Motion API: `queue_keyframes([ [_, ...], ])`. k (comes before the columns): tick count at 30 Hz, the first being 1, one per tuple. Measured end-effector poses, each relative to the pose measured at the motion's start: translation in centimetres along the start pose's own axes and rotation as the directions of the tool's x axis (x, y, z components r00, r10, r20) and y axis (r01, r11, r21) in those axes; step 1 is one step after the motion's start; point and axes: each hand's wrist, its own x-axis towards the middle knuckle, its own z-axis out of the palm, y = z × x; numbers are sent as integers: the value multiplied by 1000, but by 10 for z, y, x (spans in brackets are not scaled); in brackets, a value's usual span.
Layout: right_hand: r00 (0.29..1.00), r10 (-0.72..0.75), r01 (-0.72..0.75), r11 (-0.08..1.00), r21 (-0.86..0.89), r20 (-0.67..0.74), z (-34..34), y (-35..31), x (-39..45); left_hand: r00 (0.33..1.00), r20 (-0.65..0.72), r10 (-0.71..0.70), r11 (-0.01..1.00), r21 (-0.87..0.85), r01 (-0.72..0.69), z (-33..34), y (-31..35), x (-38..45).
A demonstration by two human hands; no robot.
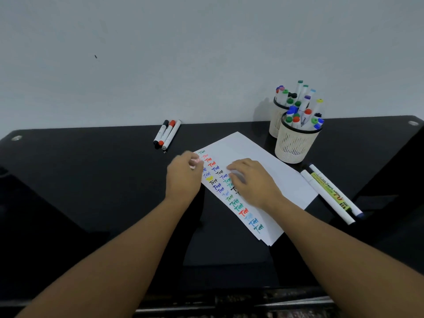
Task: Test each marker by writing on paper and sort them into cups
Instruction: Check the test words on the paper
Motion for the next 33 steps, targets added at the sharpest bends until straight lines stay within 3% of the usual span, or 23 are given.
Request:
queue_keyframes([
  [5, 1000, 12, -12, 1000, -18, -10, 1, 1, 1, 991, -135, -14, 968, 247, 48, -17, -13, 51],
  [10, 1000, 7, -8, 1000, -20, -11, 2, 2, 2, 983, -128, -128, 906, 388, 169, -28, -38, 74],
  [23, 1000, 7, -8, 1000, -10, -22, 0, 0, 1, 949, -155, -273, 885, 347, 311, -21, -41, 91],
  [26, 1000, 7, -7, 1000, -7, -17, 0, 0, 1, 957, -202, -207, 927, 273, 257, -21, -42, 84],
  [31, 1000, 16, -16, 999, 29, -4, -3, -3, 0, 961, -256, -107, 994, -1, 110, -25, -29, 45],
  [33, 997, -2, 4, 1000, 23, -72, -4, -6, -3, 969, -233, -83, 995, -73, 68, -25, -21, 23],
])
